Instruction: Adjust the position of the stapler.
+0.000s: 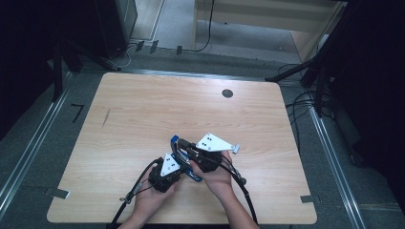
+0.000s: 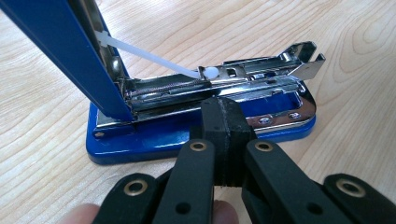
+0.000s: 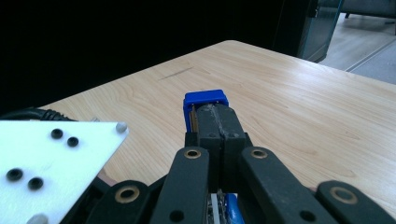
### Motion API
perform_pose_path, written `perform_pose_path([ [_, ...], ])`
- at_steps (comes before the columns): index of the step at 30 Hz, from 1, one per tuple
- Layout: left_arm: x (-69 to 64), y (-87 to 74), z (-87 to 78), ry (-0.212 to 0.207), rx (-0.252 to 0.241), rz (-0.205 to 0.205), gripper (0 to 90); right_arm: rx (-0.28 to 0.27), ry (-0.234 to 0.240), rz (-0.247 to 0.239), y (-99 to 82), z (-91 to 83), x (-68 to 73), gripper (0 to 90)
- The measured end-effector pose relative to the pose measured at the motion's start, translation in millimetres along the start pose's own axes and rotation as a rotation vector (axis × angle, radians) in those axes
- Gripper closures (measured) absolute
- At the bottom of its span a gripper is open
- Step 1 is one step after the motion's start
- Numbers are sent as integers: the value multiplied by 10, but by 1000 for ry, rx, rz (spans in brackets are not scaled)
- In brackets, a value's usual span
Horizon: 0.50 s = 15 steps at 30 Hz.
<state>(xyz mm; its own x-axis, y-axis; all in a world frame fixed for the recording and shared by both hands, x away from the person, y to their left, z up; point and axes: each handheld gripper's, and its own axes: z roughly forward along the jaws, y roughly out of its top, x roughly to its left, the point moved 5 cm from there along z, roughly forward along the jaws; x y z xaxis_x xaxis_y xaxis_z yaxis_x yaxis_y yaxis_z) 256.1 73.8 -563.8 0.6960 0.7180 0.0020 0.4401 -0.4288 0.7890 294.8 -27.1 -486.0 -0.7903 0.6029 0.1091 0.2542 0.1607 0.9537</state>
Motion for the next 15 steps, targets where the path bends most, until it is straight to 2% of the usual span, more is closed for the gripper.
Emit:
perform_pose_path([
  [4, -3, -1, 0, -3, 0, -2, 900, 20, 2, -12, -10, 62, 7, 900],
  [5, -5, 0, 1, -4, 0, -4, 900, 47, 1, -24, -40, 112, 14, 900],
  [7, -3, 0, 2, -4, 0, -2, 900, 65, 2, -31, -79, 159, 21, 900],
  [15, -2, 0, 2, -3, 0, 0, 900, 94, 6, -32, -117, 261, -3, 900],
])
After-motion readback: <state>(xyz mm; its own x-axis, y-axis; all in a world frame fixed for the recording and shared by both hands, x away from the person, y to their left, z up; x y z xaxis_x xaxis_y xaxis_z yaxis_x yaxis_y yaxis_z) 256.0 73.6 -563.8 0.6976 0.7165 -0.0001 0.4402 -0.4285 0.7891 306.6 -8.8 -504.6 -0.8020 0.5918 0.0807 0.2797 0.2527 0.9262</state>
